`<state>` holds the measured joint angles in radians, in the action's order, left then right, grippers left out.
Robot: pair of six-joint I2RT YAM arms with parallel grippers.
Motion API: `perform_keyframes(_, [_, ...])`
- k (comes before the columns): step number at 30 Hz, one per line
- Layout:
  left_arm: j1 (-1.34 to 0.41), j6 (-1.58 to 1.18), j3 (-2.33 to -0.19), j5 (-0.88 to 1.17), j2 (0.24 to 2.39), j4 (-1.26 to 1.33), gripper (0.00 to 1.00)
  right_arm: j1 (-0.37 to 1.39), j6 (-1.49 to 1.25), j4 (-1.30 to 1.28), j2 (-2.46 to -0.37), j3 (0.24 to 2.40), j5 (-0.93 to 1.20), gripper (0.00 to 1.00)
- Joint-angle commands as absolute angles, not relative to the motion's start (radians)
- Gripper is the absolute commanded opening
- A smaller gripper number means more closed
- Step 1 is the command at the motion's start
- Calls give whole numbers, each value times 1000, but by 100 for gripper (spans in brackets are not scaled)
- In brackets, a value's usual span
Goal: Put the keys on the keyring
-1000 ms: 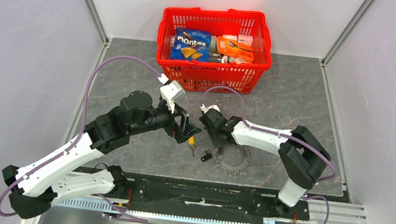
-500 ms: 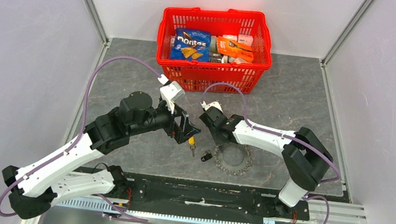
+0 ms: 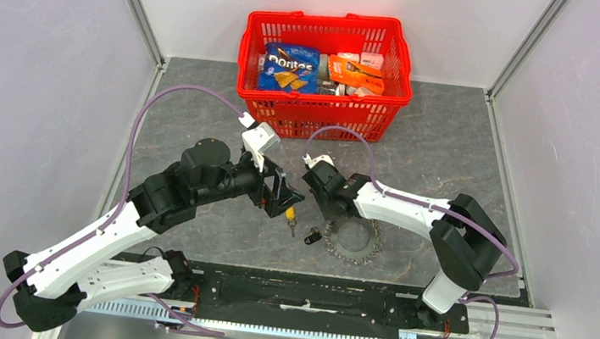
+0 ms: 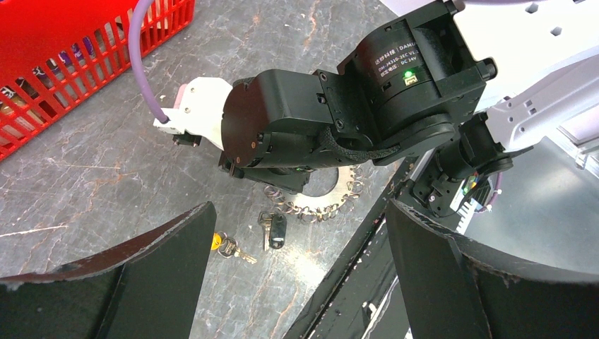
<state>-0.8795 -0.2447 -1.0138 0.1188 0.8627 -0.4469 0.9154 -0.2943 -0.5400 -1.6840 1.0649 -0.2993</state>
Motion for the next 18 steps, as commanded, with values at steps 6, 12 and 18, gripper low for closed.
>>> perform_keyframes(6, [-881,-266,-1014,145,849,-405,96,926,-280,-522,-1699,1072,-316,42])
perform_keyframes(12, [-881,-266,-1014,145,850,-405,96,927,-281,-515,-1720,1071,-330,40])
perform_keyframes(18, [-880,-267,-1014,146,847,-405,96,926,-283,-516,-1726,1071,-352,38])
